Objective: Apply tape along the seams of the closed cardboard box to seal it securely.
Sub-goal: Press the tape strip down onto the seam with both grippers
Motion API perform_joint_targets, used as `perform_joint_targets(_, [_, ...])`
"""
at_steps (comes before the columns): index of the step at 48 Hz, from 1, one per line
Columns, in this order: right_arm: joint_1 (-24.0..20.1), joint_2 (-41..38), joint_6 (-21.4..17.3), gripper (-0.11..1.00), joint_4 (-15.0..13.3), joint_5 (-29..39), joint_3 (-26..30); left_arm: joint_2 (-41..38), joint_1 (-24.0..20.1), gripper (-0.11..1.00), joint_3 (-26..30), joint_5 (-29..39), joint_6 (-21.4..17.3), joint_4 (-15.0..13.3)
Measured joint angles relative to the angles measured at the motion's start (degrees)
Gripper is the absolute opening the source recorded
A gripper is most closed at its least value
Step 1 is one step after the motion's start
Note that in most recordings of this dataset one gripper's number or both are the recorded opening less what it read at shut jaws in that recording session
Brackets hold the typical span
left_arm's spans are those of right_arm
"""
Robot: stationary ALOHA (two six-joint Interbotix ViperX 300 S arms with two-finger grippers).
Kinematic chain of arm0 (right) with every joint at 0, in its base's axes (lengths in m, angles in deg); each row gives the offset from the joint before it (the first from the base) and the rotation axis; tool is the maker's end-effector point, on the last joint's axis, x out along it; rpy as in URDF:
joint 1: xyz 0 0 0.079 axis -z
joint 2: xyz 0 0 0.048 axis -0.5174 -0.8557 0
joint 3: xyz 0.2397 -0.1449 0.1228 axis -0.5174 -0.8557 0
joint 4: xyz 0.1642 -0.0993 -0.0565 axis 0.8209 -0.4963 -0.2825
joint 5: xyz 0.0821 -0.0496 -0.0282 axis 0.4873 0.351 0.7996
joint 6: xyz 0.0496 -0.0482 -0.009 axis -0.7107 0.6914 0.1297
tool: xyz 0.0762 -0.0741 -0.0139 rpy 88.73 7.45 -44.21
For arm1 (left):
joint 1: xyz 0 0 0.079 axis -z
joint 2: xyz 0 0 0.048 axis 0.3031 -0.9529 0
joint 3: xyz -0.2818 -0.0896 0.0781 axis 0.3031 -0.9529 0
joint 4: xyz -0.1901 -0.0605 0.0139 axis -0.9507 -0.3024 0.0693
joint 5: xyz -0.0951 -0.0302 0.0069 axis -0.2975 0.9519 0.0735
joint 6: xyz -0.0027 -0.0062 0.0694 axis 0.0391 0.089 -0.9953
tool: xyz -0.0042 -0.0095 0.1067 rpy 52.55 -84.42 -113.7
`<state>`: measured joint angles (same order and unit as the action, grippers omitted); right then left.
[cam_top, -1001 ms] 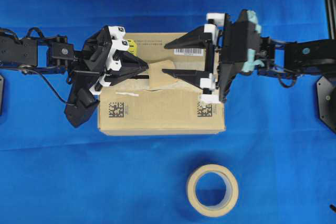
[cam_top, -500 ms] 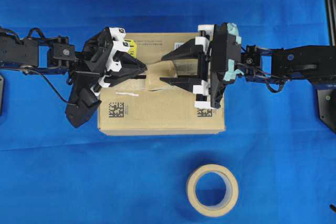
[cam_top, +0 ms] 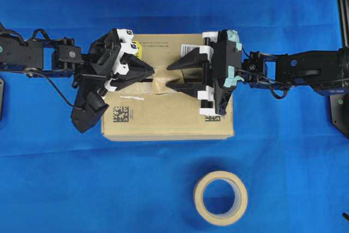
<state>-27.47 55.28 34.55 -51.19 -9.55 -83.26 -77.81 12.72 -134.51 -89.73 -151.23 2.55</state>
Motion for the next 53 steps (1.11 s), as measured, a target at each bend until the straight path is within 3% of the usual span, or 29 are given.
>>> perform_joint_targets(18, [0.1,-0.7,0.0,0.46,2.7,0.2,-1.0,-0.1,0.0,0.00,0.3,5.1,-0.6,-0.1])
perform_joint_targets(33, [0.1,-0.7,0.0,0.46,3.1,0.0,-1.1,-0.1,-1.0,0.02,0.4,5.4,-0.7,-0.1])
perform_joint_targets(39, [0.1,-0.7,-0.1,0.46,3.2,0.0,-1.1,-0.1,-1.5,0.22,0.9,5.4,-1.1,-0.1])
perform_joint_targets(47, [0.1,-0.7,-0.1,0.46,3.1,0.0,-1.0,-0.1,-2.6,0.58,1.8,5.3,-3.7,-0.1])
perform_joint_targets(53, [0.2,-0.7,-0.1,0.46,3.2,0.0,-1.1,-0.1,-2.7,0.59,1.9,5.3,-7.3,-0.1])
